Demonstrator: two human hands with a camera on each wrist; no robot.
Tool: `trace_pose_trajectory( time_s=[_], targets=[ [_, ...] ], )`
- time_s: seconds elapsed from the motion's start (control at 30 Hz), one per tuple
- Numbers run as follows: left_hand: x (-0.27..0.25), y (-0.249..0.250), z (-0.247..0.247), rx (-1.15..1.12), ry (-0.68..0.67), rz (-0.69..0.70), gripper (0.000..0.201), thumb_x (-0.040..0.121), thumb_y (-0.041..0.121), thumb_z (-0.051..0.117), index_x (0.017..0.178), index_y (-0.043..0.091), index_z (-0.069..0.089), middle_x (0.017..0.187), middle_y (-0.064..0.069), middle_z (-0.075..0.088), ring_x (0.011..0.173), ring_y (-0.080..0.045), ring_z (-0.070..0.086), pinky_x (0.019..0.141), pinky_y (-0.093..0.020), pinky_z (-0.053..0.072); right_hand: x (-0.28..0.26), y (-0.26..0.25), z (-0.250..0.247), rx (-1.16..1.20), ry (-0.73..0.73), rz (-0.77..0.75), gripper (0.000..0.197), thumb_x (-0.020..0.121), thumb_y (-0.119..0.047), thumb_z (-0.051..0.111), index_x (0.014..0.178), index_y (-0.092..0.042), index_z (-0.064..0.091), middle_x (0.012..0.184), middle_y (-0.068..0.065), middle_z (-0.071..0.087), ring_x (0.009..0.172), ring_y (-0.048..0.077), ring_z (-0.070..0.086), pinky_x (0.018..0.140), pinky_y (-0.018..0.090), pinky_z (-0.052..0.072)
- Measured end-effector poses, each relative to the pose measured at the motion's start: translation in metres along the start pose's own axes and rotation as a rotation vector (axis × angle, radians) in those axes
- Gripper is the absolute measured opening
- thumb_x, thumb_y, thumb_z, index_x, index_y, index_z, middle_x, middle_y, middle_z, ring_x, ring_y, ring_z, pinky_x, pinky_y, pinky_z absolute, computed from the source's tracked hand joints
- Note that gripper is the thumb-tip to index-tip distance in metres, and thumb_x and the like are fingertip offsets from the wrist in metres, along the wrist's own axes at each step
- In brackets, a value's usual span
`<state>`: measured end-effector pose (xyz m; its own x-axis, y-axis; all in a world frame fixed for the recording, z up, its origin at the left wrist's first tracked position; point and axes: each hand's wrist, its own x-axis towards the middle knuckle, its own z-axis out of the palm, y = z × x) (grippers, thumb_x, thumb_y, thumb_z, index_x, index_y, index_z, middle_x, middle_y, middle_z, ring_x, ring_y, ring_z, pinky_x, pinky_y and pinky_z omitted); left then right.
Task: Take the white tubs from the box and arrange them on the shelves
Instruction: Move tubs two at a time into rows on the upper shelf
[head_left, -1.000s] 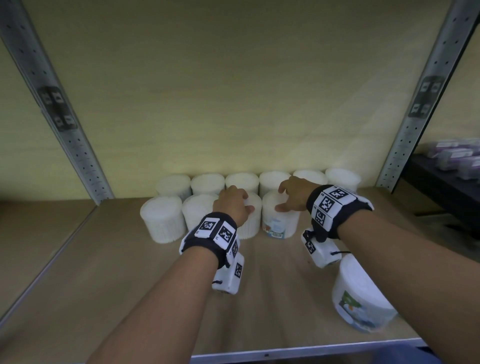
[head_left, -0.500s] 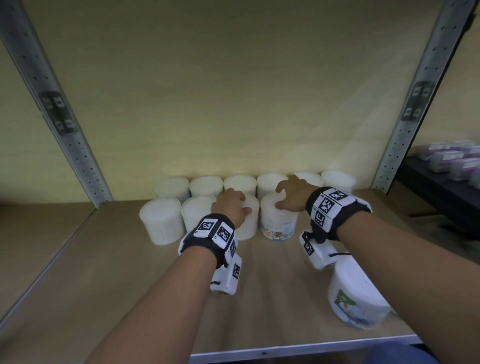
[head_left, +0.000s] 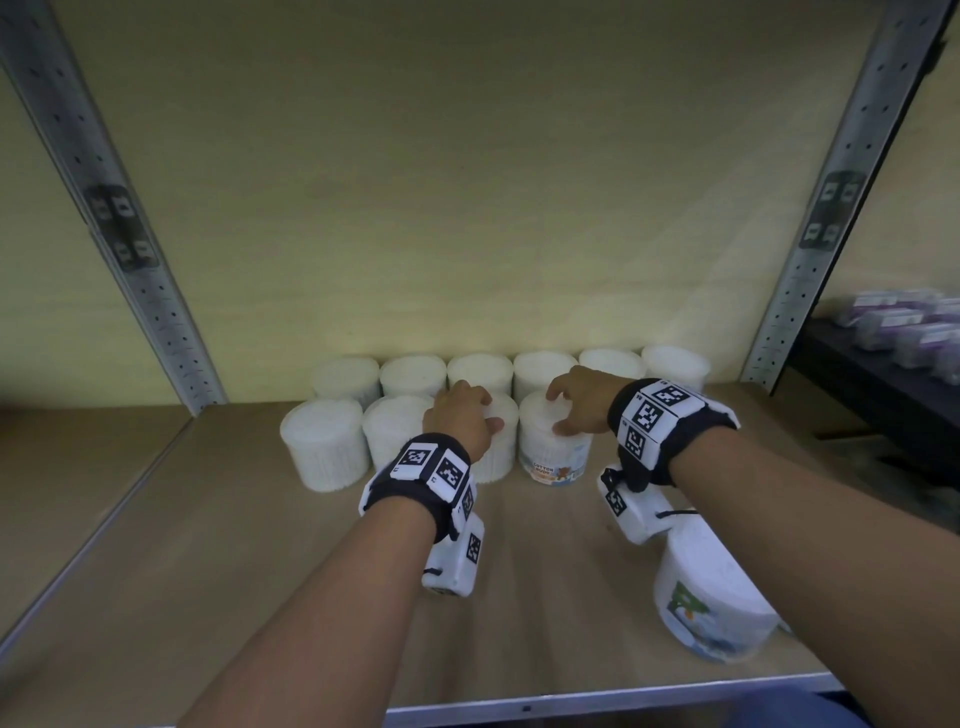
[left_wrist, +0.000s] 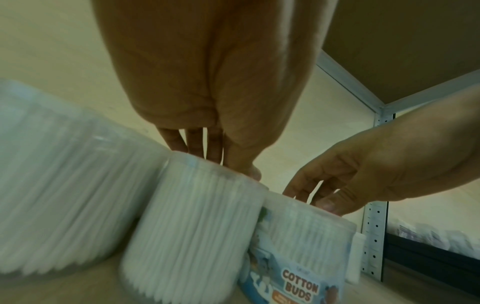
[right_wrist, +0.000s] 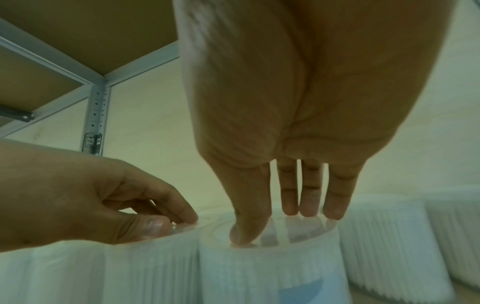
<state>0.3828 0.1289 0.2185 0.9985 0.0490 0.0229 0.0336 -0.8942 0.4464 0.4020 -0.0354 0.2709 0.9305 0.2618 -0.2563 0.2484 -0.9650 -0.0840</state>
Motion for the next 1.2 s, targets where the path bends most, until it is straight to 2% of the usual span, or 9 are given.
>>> trace_pose_trajectory(
  time_s=[0.13, 0.23, 0.3, 0.4, 0.47, 0.6, 0.83, 1.03, 1.2],
  targets=[
    [0.0, -0.001, 0.0, -0.007, 0.001, 0.002, 0.04, 0.095, 0.031, 0.053, 0.131, 0.015, 0.05, 0.135, -0.007, 0.046, 0.127, -0.026, 0.041, 0.104, -0.04, 0.037, 0.0, 0.001, -0.002, 0.028, -0.029, -0.02, 0.057, 0.089, -0.014, 0.062, 0.142, -0.018, 0.042, 0.144, 0.006, 0.04, 0.129, 0.023, 0.046, 0.103, 0.03, 0.041],
    [0.001, -0.002, 0.001, 0.001, -0.001, 0.008, 0.041, 0.095, 0.031, 0.053, 0.132, 0.015, 0.049, 0.135, -0.007, 0.046, 0.127, -0.027, 0.042, 0.105, -0.04, 0.037, 0.001, 0.001, -0.003, 0.062, -0.029, -0.024, 0.055, 0.089, -0.005, 0.057, 0.141, -0.019, 0.045, 0.143, 0.006, 0.042, 0.127, 0.024, 0.047, 0.096, 0.027, 0.043],
    [0.0, -0.002, 0.0, -0.004, -0.001, 0.008, 0.041, 0.095, 0.031, 0.053, 0.132, 0.015, 0.05, 0.135, -0.007, 0.046, 0.127, -0.027, 0.042, 0.105, -0.04, 0.037, 0.003, 0.0, -0.002, 0.081, 0.007, -0.013, 0.053, 0.089, -0.01, 0.058, 0.14, -0.02, 0.044, 0.144, 0.007, 0.042, 0.126, 0.025, 0.048, 0.094, 0.028, 0.044],
    [0.001, -0.002, 0.0, 0.004, -0.001, 0.008, 0.041, 0.095, 0.032, 0.053, 0.132, 0.015, 0.05, 0.135, -0.007, 0.046, 0.126, -0.027, 0.042, 0.104, -0.04, 0.038, 0.006, -0.004, 0.0, 0.01, 0.091, 0.013, 0.057, 0.089, -0.034, 0.06, 0.14, -0.012, 0.043, 0.142, 0.011, 0.042, 0.128, 0.029, 0.045, 0.103, 0.035, 0.042],
    [0.001, -0.001, 0.0, 0.001, -0.003, 0.008, 0.041, 0.095, 0.032, 0.053, 0.132, 0.015, 0.05, 0.135, -0.007, 0.046, 0.126, -0.027, 0.042, 0.104, -0.041, 0.037, 0.006, -0.006, 0.0, -0.021, 0.077, 0.034, 0.06, 0.088, -0.04, 0.061, 0.136, -0.007, 0.047, 0.138, 0.013, 0.048, 0.124, 0.029, 0.05, 0.102, 0.036, 0.045],
    [0.002, -0.001, 0.0, -0.001, -0.002, 0.006, 0.041, 0.095, 0.032, 0.053, 0.132, 0.016, 0.05, 0.134, -0.007, 0.046, 0.126, -0.027, 0.041, 0.105, -0.041, 0.037, 0.008, -0.008, 0.001, -0.032, 0.028, 0.034, 0.058, 0.087, -0.038, 0.064, 0.133, -0.005, 0.052, 0.133, 0.012, 0.055, 0.12, 0.026, 0.055, 0.101, 0.034, 0.047],
    [0.002, -0.001, 0.0, 0.012, -0.005, 0.007, 0.04, 0.094, 0.032, 0.054, 0.131, 0.016, 0.051, 0.134, -0.007, 0.047, 0.126, -0.027, 0.041, 0.105, -0.042, 0.037, 0.006, -0.006, 0.0, -0.015, 0.038, 0.001, 0.06, 0.089, -0.028, 0.064, 0.141, -0.009, 0.043, 0.141, 0.009, 0.048, 0.127, 0.023, 0.049, 0.099, 0.028, 0.041],
    [0.002, 0.001, -0.003, 0.041, -0.031, 0.021, 0.041, 0.094, 0.031, 0.054, 0.132, 0.015, 0.051, 0.134, -0.008, 0.046, 0.126, -0.028, 0.042, 0.105, -0.042, 0.038, 0.007, -0.012, -0.002, -0.038, 0.019, 0.032, 0.055, 0.091, -0.036, 0.06, 0.136, -0.006, 0.048, 0.138, 0.012, 0.052, 0.126, 0.025, 0.051, 0.101, 0.029, 0.042],
    [0.003, -0.002, -0.009, 0.009, -0.074, 0.066, 0.042, 0.091, 0.024, 0.06, 0.131, 0.014, 0.052, 0.136, -0.007, 0.048, 0.127, -0.026, 0.044, 0.108, -0.037, 0.036, 0.009, -0.009, 0.002, -0.053, 0.095, 0.018, 0.054, 0.083, -0.032, 0.07, 0.13, -0.011, 0.055, 0.133, 0.01, 0.056, 0.123, 0.027, 0.054, 0.1, 0.035, 0.046]
  ],
)
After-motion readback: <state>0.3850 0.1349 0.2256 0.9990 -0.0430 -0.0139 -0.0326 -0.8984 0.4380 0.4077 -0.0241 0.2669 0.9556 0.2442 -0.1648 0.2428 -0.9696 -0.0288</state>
